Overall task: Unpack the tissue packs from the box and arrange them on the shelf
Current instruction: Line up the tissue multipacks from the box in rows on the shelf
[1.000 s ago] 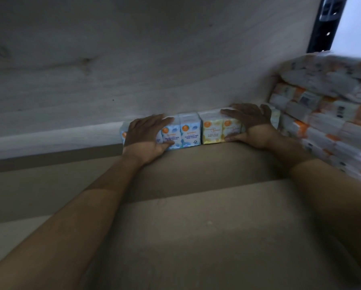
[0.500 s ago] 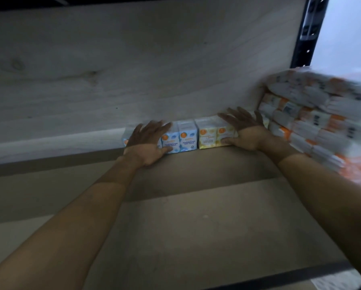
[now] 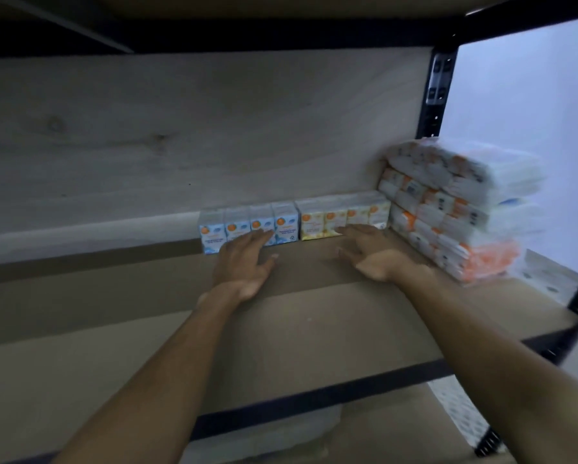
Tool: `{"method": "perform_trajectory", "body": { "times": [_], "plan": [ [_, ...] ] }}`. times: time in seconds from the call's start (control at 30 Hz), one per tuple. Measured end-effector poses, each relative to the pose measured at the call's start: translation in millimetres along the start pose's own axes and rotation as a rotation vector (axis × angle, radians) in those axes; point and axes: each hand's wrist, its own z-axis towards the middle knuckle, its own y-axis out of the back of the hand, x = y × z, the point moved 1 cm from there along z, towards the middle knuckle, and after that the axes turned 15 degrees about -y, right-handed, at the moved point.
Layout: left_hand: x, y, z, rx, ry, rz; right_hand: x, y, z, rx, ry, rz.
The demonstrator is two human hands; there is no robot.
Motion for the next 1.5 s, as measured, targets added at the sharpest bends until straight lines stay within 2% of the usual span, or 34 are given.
{"method": "perform_trajectory", "body": {
  "times": [0.1,0.17,0.53,0.67,0.83,1.0,1.27,1.5],
  "plan": [
    [-26.1,9.0,-19.0,0.139,0.087,-0.113,3.9,5.6,-32.9,0.065,-0.084,0.006],
    [-42.6,14.7,-31.2,0.158,0.103,-0.16,5.7,8.4,-54.3,0.07,-0.105,0.038],
    [-134.9,25.6,-92.9,0.186,-0.041,-0.324,-12.2,23.6,-183.5,-0.034,-0.191,0.181],
    [-184.1,9.4,-110.8,0.157,-0.136,-0.422,-39.5,28.5,-240.5,-0.069,-0.274,0.255],
    [-252.3,-29.9,-134.6,0.234,-0.274,-0.532,-87.6,20.1,-311.5,-0.111,-0.382,0.191],
    [-303.5,-89.4,-166.0,0.348,-0.338,-0.56,-146.8,-11.8,-363.5,-0.023,-0.525,0.193],
    [-331.9,-194.0,-217.7,0.724,-0.282,-0.485,-217.5,-99.4,-407.2,0.238,-0.665,0.165],
    [-341.5,-249.2,-245.8,1.026,-0.28,-0.345,-260.0,-168.4,-420.8,0.478,-0.742,0.193]
  ]
}}
